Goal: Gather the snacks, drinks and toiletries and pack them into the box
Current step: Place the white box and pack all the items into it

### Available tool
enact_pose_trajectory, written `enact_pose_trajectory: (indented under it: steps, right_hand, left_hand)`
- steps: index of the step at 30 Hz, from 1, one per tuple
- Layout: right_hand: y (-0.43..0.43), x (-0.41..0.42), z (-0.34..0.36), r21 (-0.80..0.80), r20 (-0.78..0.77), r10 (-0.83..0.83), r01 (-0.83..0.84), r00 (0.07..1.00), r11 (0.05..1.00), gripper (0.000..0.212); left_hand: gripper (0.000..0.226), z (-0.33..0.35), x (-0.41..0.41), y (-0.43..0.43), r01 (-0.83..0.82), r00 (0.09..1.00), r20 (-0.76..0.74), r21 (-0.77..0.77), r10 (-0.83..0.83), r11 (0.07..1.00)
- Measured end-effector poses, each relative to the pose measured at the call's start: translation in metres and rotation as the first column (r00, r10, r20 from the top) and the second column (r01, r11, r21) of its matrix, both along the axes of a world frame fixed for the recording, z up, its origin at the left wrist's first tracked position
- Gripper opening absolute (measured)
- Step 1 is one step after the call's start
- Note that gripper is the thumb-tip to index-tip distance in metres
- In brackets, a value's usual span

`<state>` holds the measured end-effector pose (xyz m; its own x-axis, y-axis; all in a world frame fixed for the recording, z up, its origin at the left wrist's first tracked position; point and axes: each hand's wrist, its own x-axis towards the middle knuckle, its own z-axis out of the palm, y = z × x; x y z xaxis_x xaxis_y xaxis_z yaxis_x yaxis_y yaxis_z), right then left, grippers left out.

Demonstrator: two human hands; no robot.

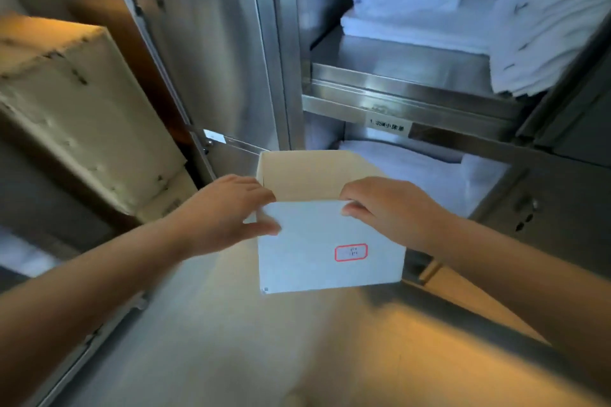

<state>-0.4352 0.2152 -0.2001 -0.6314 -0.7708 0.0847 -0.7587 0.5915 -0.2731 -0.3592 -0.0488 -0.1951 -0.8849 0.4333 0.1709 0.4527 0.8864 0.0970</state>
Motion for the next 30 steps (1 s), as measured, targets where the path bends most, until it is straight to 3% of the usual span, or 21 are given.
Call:
enact_pose_trajectory:
  steps: [5,13,22,30]
  right_hand:
    - [-0.021,0.026,0.032,-0.080,-0.063,0.145,-0.150,0.987,0.985,0.018]
    - [-0.107,0.073,0.064,-0.124,-0.066,0.483,-0.488,0.873,0.864,0.022]
    - [-0.233,0.183,0.096,-0.130,-0.200,0.765,-0.791,0.612,0.598,0.017]
    - [-0.337,0.314,0.110,-0.046,-0.207,0.899,-0.922,0.385,0.384,0.022]
  left_hand:
    - [0.043,0.038,0.069,-0.006,-0.229,0.973,0.012,-0.023,0.229,0.973]
    - [0.027,0.077,0.200,-0.031,-0.552,0.834,-0.005,0.001,0.552,0.834]
    - [0.031,0.104,0.366,-0.069,-0.824,0.566,-0.123,-0.080,0.815,0.561]
    - [0.033,0.105,0.509,-0.102,-0.947,0.318,-0.157,-0.089,0.935,0.307]
